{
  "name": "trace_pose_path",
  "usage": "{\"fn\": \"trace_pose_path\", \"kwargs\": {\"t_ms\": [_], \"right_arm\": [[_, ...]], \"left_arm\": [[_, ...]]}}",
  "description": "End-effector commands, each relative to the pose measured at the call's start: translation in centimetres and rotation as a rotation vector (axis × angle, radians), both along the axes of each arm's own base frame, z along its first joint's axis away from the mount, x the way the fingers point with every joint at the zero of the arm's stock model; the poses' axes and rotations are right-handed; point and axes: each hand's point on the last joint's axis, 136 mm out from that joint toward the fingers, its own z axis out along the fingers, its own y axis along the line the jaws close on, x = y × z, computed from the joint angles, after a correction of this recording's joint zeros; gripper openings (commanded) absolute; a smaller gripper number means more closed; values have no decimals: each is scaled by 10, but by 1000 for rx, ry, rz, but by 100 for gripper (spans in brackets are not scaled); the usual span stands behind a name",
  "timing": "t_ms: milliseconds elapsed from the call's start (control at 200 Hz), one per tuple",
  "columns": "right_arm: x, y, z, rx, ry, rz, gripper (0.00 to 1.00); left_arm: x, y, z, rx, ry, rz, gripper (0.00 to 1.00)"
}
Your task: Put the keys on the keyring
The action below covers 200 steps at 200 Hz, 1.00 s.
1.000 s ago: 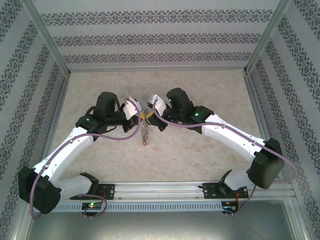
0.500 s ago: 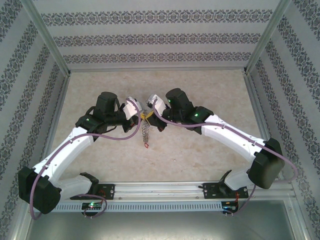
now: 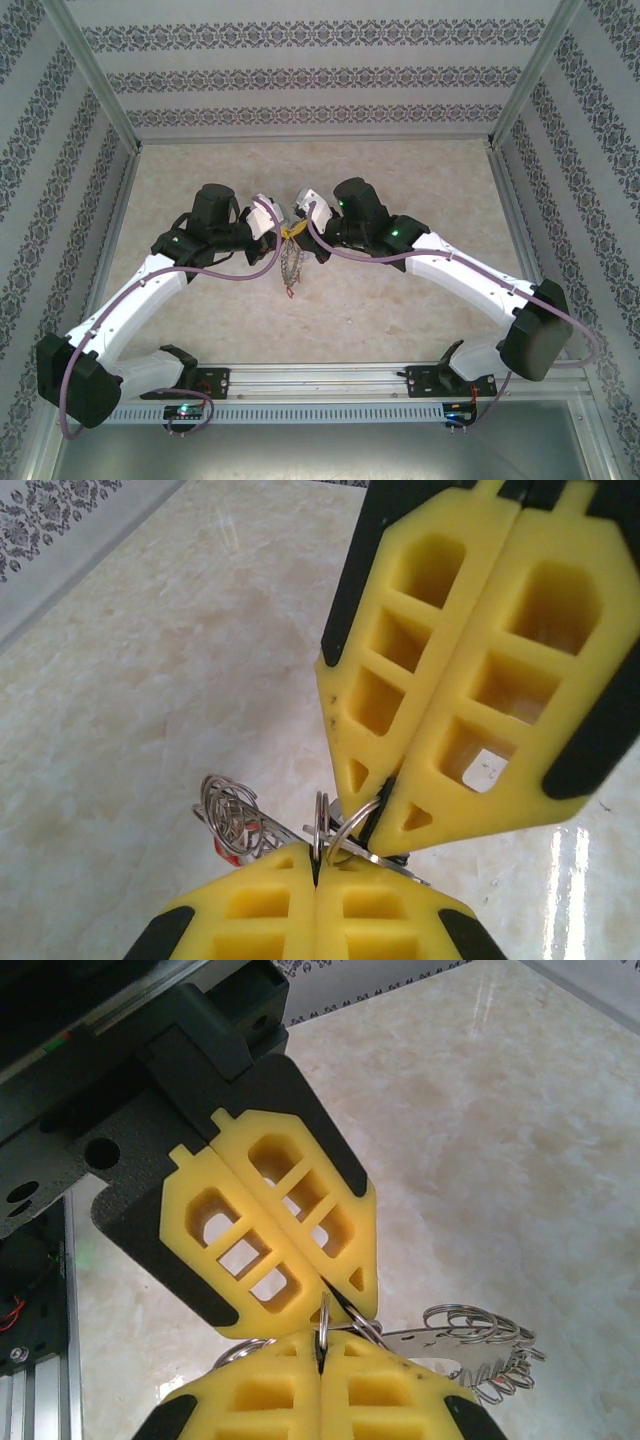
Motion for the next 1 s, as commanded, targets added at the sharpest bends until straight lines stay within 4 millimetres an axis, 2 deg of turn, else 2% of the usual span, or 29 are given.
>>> {"fn": "trace_pose_path", "kwargs": {"t_ms": [0, 170, 300, 470, 605, 694, 819, 994], "right_arm": [[3, 4, -3, -18, 13, -25, 0], [14, -8, -15, -69, 49, -135, 0], [24, -11, -10, -17, 101, -216, 0], [24, -8, 3, 43, 130, -220, 0], [27, -17, 10, 89, 173, -238, 0], [25, -21, 13, 125, 209, -219, 0], [12, -18, 13, 166, 251, -124, 0], [3, -17, 4, 177, 323, -51, 0]], "left_arm": [[-3, -6, 23, -55, -75, -28, 0], [-5, -5, 24, -58, -94, -33, 0], [-11, -7, 23, -57, -126, -72, 0], [-15, -7, 25, -67, -179, -92, 0], [-15, -7, 25, -63, -186, -99, 0], [-14, -6, 26, -67, -197, -90, 0], [-13, -6, 29, -86, -220, -80, 0], [-12, -9, 34, -125, -250, -80, 0]]}}
